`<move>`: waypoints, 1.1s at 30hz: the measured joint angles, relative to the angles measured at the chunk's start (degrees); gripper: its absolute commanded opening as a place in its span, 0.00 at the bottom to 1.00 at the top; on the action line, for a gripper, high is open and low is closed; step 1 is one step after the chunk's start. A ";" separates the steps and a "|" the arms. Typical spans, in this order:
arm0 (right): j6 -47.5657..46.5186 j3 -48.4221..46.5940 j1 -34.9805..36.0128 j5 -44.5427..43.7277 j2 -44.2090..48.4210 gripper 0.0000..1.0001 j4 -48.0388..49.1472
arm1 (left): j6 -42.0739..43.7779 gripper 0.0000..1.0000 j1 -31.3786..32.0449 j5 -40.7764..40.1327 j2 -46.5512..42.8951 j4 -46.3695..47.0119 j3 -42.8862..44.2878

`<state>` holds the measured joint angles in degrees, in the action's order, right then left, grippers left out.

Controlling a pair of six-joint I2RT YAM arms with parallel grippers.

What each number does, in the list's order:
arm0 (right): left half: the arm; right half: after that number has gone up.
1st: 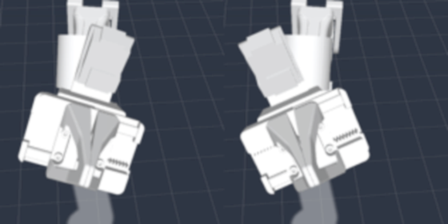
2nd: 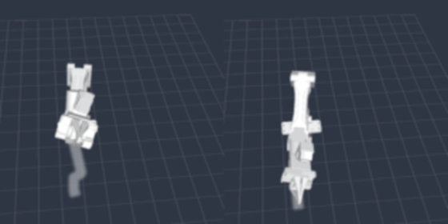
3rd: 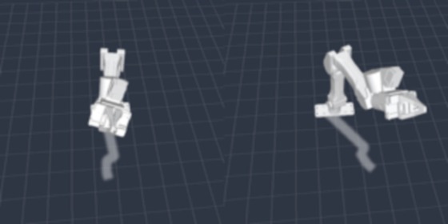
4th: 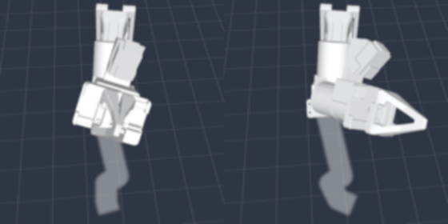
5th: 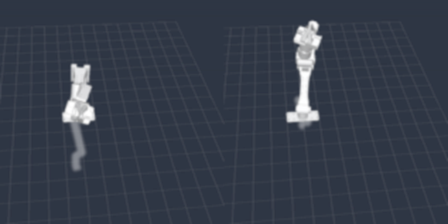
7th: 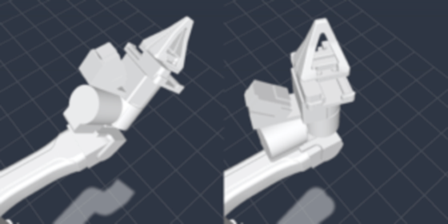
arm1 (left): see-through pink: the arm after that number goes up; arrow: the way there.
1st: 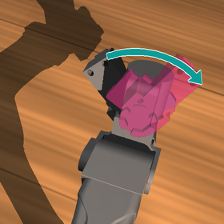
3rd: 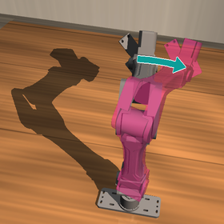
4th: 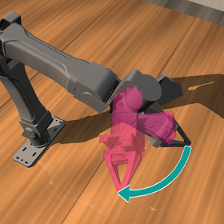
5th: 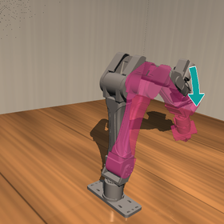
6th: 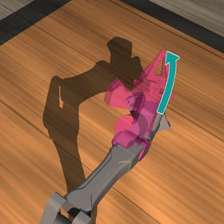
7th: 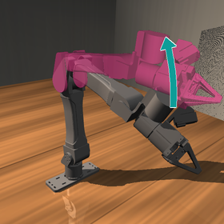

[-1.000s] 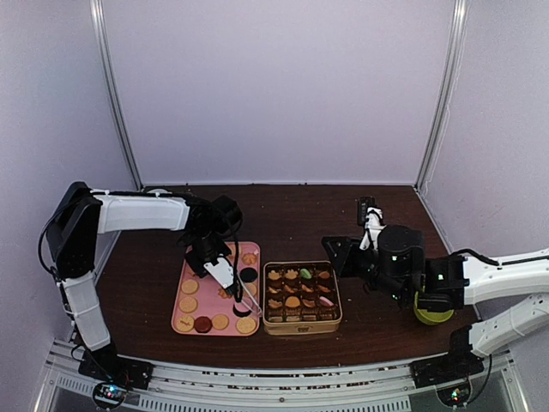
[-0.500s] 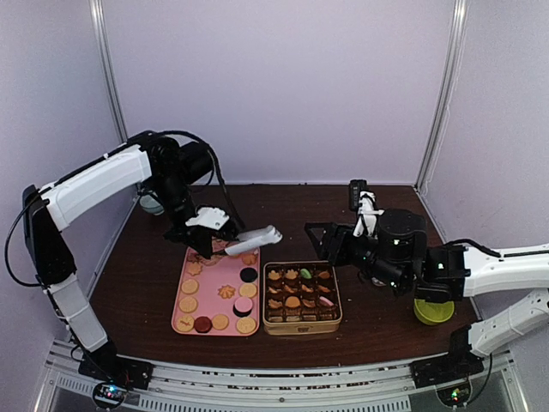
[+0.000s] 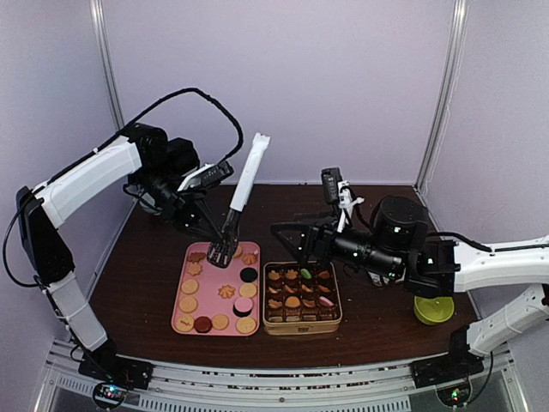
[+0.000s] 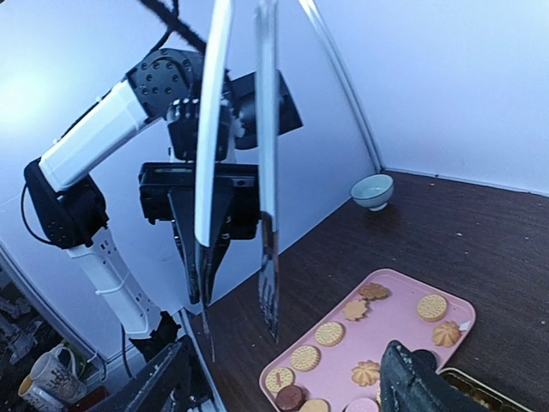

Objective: Pack the cookies
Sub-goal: Pass from the left arm to the right

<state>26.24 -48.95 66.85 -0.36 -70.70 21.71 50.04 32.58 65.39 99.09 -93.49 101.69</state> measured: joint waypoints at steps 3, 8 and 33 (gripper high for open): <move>-0.44 -4.24 -0.83 5.16 -3.96 0.76 0.81 | -1.31 0.00 0.17 3.58 -0.17 -0.11 -0.35; 1.16 -9.46 -4.83 15.21 -10.05 0.74 3.23 | -2.01 0.00 0.98 5.29 -0.52 -0.28 -2.86; 8.28 -23.15 -11.34 40.06 -23.10 0.55 2.95 | -1.73 0.00 3.96 -0.61 -2.60 -0.96 -7.54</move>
<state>34.52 -72.10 55.51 39.70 -93.80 24.67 48.31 36.53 64.77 96.49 -94.45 94.15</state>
